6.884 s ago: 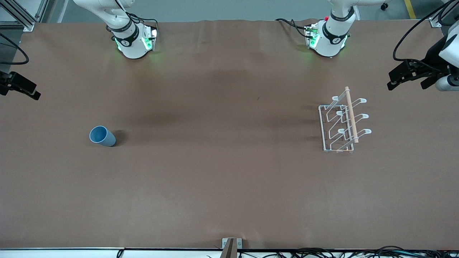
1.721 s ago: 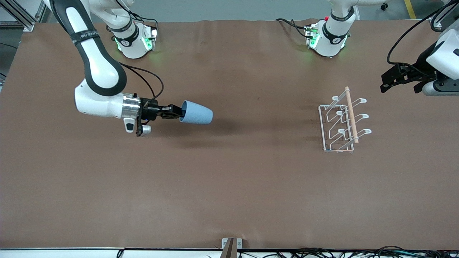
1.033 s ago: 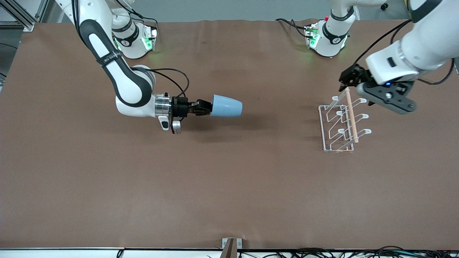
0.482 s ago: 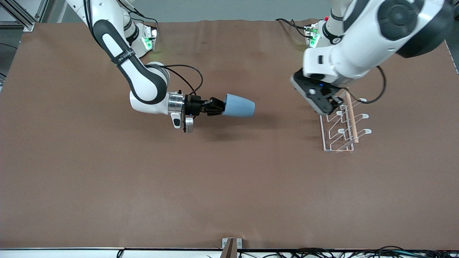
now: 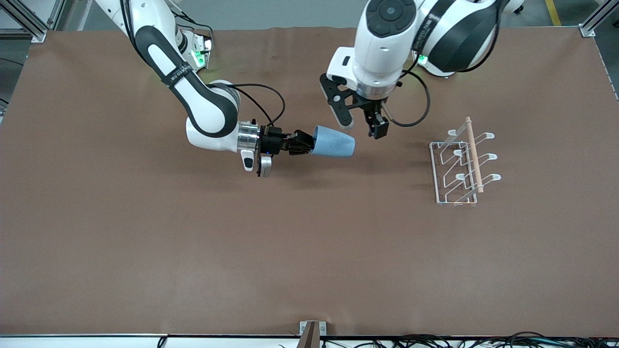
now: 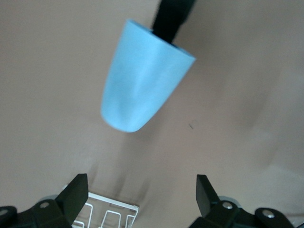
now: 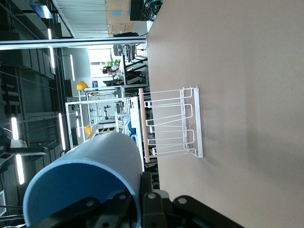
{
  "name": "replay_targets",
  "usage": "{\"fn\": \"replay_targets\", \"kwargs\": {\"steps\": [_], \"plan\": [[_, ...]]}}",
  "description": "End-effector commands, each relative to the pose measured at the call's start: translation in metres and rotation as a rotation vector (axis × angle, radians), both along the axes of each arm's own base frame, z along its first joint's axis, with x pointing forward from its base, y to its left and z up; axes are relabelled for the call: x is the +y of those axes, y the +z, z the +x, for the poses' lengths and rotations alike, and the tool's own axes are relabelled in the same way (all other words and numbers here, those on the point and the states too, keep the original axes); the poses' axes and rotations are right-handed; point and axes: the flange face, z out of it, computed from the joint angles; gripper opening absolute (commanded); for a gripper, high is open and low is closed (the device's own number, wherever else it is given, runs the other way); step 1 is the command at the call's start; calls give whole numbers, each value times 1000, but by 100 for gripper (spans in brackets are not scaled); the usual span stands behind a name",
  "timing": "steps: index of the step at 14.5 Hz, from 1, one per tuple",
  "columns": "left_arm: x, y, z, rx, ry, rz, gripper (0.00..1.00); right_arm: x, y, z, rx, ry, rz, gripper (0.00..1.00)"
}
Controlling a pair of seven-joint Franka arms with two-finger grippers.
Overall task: Hang cup on cup holder
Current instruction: 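Hold the cup with the right gripper while the left gripper reaches it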
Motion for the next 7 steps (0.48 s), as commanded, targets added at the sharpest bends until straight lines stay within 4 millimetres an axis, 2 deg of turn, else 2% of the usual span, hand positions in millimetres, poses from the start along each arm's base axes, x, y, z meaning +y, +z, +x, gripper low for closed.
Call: {"fn": "replay_targets", "kwargs": {"steps": [1, 4, 5, 7], "plan": [[-2, -7, 12, -1, -148, -18, 100, 4, 2, 2, -13, -15, 17, 0], [-14, -27, 24, -19, -298, -78, 100, 4, 2, 1, -12, -15, 16, 0], [-17, -36, 27, -16, -313, -91, 100, 4, 2, 1, -13, -15, 16, 0], [-22, -40, 29, -26, -324, -114, 100, 5, 2, 0, -12, -12, 16, 0]]}}
